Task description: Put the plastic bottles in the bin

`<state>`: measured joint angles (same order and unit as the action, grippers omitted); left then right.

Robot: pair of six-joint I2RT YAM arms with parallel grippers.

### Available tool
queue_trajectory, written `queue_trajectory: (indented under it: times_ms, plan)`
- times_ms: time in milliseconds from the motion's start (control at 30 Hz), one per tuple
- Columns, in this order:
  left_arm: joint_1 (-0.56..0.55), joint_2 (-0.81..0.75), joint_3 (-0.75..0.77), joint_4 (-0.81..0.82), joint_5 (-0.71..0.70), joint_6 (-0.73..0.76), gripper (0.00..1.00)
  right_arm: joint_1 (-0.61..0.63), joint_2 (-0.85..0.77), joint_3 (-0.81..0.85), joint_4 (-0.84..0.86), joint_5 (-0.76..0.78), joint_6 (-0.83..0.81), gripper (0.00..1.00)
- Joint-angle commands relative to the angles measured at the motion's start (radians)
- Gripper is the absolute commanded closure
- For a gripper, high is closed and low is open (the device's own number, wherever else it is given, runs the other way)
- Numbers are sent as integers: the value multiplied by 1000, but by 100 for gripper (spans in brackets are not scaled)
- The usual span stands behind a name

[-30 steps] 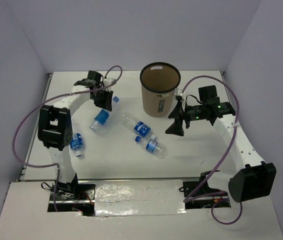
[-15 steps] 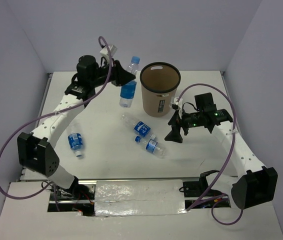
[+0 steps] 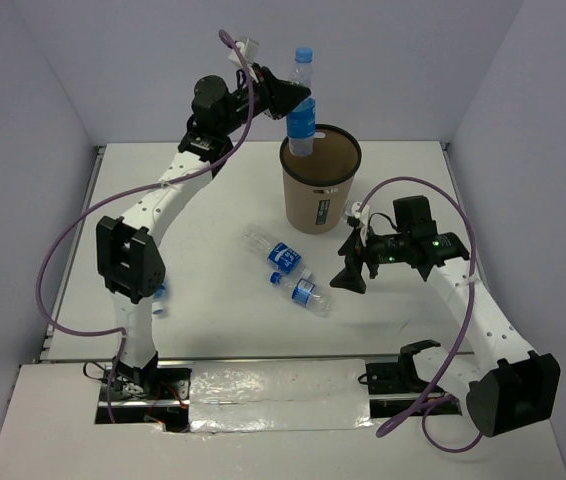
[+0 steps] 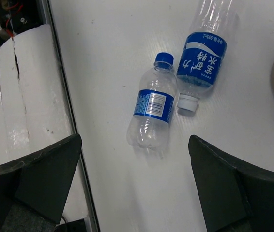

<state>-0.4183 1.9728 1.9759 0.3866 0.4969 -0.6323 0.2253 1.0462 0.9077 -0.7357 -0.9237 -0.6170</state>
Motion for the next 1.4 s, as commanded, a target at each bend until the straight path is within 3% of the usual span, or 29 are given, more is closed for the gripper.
queue_trajectory:
  times_ms: [0, 33, 100, 133, 167, 233, 500, 633, 800, 833, 867, 1000, 1200, 1367]
  plan:
    - [-8, 46, 34, 49, -83, 3, 94, 9, -29, -16, 81, 5, 46, 2]
    - [-11, 49, 35, 41, -87, 6, 89, 8, -29, -20, 97, 3, 54, 2]
    - [-20, 54, 31, 3, -107, 25, 66, 20, -20, -23, 108, 16, 75, 2]
    - [-27, 51, 28, -14, -119, 32, 53, 28, -15, -21, 113, 25, 82, 2]
    - [-36, 47, 28, -31, -142, 52, 22, 52, -5, -21, 117, 32, 95, 2]
    - [-45, 35, 28, -63, -149, 75, 1, 86, 8, -24, 134, 74, 114, 2]
    - [-57, -70, 43, -144, -161, 149, 1, 301, 126, 19, 179, 311, 223, 1]
    - [-57, -199, 6, -264, -199, 290, 1, 411, 216, 60, 174, 468, 259, 0]
    - [-42, -516, -285, -396, -336, 361, 1, 506, 322, 115, 167, 627, 301, 0]
    - [-22, -663, -454, -446, -390, 335, 1, 534, 368, 137, 167, 661, 321, 1]
    - [-19, -664, -456, -446, -412, 324, 1, 546, 382, 137, 167, 661, 329, 1]
    - [4, -946, -771, -509, -492, 241, 1, 575, 445, 157, 165, 735, 347, 4]
    - [13, -1237, -1037, -641, -677, 65, 1, 595, 520, 166, 168, 786, 339, 8]
    - [13, -1367, -1146, -730, -732, -30, 1, 605, 572, 172, 170, 795, 342, 20]
